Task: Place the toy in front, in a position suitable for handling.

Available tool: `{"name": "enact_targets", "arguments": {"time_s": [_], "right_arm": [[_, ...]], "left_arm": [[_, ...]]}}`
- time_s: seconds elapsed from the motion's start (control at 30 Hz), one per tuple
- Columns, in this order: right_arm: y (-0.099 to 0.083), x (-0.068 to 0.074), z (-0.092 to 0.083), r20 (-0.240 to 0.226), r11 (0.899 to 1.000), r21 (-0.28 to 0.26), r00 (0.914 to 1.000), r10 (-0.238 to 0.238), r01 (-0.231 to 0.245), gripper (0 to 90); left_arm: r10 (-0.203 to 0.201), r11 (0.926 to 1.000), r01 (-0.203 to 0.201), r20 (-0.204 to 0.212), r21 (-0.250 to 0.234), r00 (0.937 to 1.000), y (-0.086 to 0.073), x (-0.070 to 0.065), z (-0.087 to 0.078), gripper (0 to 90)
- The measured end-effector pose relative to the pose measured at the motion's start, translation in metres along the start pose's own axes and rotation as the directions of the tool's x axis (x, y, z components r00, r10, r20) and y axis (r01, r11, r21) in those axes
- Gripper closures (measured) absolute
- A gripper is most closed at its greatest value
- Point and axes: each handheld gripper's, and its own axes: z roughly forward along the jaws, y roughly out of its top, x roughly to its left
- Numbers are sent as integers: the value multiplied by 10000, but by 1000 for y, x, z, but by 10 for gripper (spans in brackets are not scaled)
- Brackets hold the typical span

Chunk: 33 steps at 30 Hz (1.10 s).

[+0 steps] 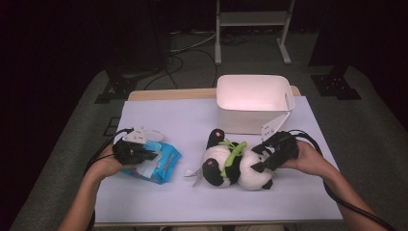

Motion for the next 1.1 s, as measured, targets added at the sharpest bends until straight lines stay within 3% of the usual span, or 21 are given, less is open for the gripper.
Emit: {"name": "enact_targets", "arguments": {"time_s": [0.17, 0.63, 0.67, 0.9, 1.1], "right_arm": [[-1, 0, 0, -7, 10000, -53, 10000, -5, 5, 345], [-4, -2, 1, -114, 9998, -173, 9999, 17, -19, 358], [-3, -2, 2, -88, 9999, -137, 10000, -17, 16, 358], [-4, -1, 2, -65, 9998, -190, 10000, -55, 54, 358], [-3, 0, 1, 13, 9999, -145, 10000, -72, 72, 358]], "left_arm": [[-35, 9997, 38, 155, -222, 9999, 11, -2, -1, 876], [387, 9973, -349, 591, -645, 9975, 47, -20, -2, 876], [466, 9952, -388, 861, -901, 9952, 54, -23, -3, 876], [823, 9916, -705, 1080, -1088, 9907, 77, -34, 1, 874], [1334, 9850, -1157, 1409, -1277, 9810, 106, -44, 10, 872]]}}
